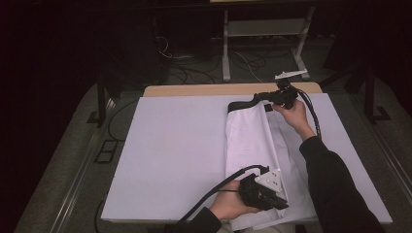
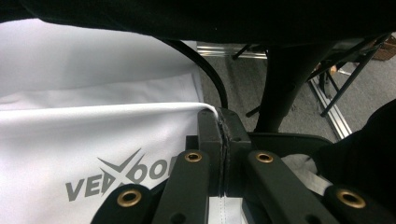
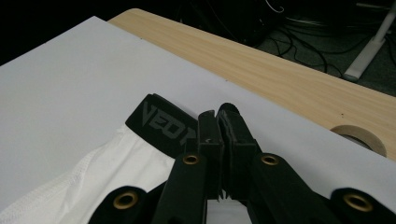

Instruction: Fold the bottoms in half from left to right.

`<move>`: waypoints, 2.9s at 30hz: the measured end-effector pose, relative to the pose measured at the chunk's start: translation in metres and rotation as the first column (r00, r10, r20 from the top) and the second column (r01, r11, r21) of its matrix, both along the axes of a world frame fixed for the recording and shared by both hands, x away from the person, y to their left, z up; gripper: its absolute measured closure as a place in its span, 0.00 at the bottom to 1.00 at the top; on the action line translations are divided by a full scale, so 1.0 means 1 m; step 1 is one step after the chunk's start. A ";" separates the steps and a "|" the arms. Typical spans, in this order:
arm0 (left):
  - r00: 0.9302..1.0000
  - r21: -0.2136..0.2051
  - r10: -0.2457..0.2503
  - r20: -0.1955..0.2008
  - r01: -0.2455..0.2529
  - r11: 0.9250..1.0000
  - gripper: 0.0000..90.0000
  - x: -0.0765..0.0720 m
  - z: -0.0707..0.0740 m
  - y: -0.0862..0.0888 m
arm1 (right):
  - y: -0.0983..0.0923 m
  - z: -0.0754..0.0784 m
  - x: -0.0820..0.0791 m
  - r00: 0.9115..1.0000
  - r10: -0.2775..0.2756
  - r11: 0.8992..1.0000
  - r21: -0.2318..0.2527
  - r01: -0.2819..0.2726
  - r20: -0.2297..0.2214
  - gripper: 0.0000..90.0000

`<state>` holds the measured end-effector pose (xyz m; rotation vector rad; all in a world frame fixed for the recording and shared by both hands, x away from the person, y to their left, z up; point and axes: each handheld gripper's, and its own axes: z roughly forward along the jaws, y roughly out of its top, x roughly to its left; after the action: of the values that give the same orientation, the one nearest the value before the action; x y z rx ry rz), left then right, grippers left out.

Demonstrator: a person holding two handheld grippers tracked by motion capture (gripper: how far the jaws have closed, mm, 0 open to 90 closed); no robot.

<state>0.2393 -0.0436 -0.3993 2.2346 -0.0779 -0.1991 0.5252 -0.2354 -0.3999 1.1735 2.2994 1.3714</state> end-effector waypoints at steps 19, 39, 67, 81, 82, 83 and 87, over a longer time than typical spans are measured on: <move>0.998 0.021 0.001 -0.060 0.000 1.000 0.97 0.008 -0.015 -0.034 | -0.025 -0.016 -0.003 0.999 -0.037 0.999 0.000 0.037 -0.008 0.95; 0.993 0.023 0.017 -0.117 -0.014 1.000 0.97 0.015 -0.032 -0.065 | -0.041 -0.026 0.001 0.998 -0.049 0.998 -0.043 0.048 -0.033 0.95; 0.964 -0.068 0.202 -0.171 -0.216 0.974 0.13 0.025 -0.031 -0.053 | -0.041 -0.016 -0.018 0.997 -0.004 1.000 0.017 0.005 -0.072 0.11; 0.954 -0.070 0.267 -0.134 -0.277 0.958 0.00 0.040 -0.021 -0.025 | -0.036 -0.005 -0.040 0.998 -0.037 0.999 0.009 0.037 -0.052 0.00; 0.953 -0.071 0.270 -0.134 -0.282 0.957 0.00 0.041 -0.021 -0.024 | -0.036 -0.005 -0.042 0.998 -0.038 0.999 0.011 0.039 -0.048 0.00; 0.952 -0.072 0.277 -0.132 -0.288 0.955 0.00 0.042 -0.020 -0.021 | -0.036 -0.005 -0.043 0.998 -0.037 0.999 0.010 0.038 -0.048 0.00; 0.943 -0.073 0.307 -0.130 -0.318 0.945 0.00 0.050 -0.018 -0.010 | -0.036 -0.003 -0.049 0.998 -0.039 0.999 0.012 0.040 -0.043 0.00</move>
<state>0.2889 -0.0538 -0.4169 2.1031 0.3241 -0.1480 0.4762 -0.2711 -0.4033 1.2575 2.2869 1.3621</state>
